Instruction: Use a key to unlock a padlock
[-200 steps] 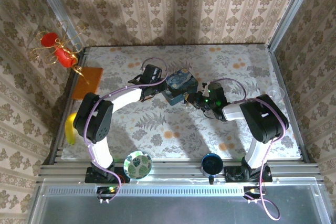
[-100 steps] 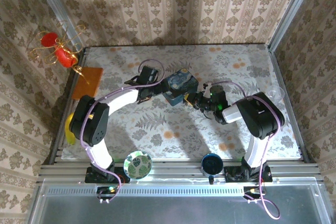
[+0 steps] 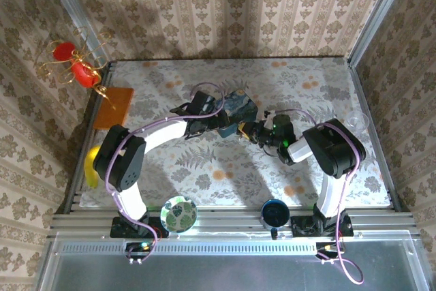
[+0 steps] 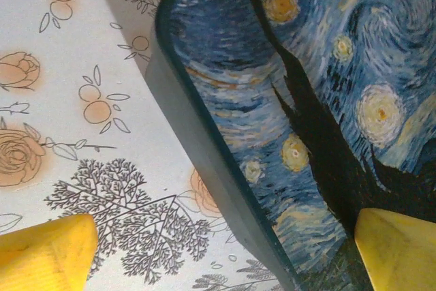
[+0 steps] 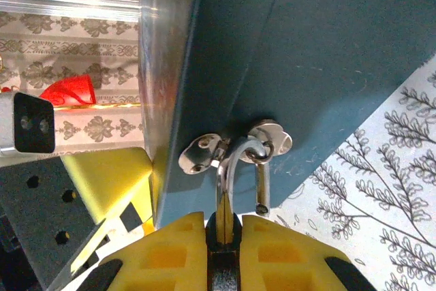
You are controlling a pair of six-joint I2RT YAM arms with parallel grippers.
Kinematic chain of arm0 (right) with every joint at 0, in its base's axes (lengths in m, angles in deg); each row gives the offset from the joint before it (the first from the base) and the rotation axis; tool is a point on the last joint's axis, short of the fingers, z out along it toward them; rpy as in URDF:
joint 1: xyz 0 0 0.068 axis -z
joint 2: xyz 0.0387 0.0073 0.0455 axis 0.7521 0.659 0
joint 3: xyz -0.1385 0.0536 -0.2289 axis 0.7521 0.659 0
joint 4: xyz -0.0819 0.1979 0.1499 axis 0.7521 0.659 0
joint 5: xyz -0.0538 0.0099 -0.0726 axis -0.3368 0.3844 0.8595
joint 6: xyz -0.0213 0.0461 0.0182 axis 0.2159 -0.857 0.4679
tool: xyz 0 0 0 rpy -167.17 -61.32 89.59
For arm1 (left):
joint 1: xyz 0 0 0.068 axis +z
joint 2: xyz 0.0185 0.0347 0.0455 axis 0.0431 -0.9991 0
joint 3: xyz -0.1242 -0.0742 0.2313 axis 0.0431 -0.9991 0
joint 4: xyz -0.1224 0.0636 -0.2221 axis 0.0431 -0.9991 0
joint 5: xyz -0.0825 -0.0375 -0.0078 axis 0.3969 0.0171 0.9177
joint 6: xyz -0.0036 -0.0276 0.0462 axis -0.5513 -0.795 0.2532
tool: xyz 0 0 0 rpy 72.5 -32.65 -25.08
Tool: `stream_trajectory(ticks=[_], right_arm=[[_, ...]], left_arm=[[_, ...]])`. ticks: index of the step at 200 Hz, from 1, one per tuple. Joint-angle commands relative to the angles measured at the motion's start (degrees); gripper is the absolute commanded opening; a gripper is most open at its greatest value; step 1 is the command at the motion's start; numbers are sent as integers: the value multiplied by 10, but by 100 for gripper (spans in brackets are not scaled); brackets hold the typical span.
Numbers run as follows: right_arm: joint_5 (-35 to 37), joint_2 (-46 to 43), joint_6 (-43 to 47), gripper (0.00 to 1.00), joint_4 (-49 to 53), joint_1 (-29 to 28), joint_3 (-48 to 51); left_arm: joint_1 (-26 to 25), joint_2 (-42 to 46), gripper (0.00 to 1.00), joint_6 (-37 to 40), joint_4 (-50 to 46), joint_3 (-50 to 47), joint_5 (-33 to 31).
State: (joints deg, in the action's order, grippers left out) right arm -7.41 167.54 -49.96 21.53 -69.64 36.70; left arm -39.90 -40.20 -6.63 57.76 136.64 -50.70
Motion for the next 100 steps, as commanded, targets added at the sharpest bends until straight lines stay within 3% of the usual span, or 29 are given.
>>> stream_trajectory(ticks=[1, 43, 70, 100], right_arm=[[6, -3, 1, 0, -36, -17, 7], [32, -2, -3, 0, -56, -19, 32], [58, 11, -14, 0, -88, -19, 42], [78, 31, -22, 0, -112, -18, 38]], left_arm=[[2, -24, 89, 2, -25, 0, -11], [11, -34, 60, 0, -35, -15, -4], [17, -37, 50, -3, -36, -27, -2], [18, -37, 47, 0, -36, -28, -2]])
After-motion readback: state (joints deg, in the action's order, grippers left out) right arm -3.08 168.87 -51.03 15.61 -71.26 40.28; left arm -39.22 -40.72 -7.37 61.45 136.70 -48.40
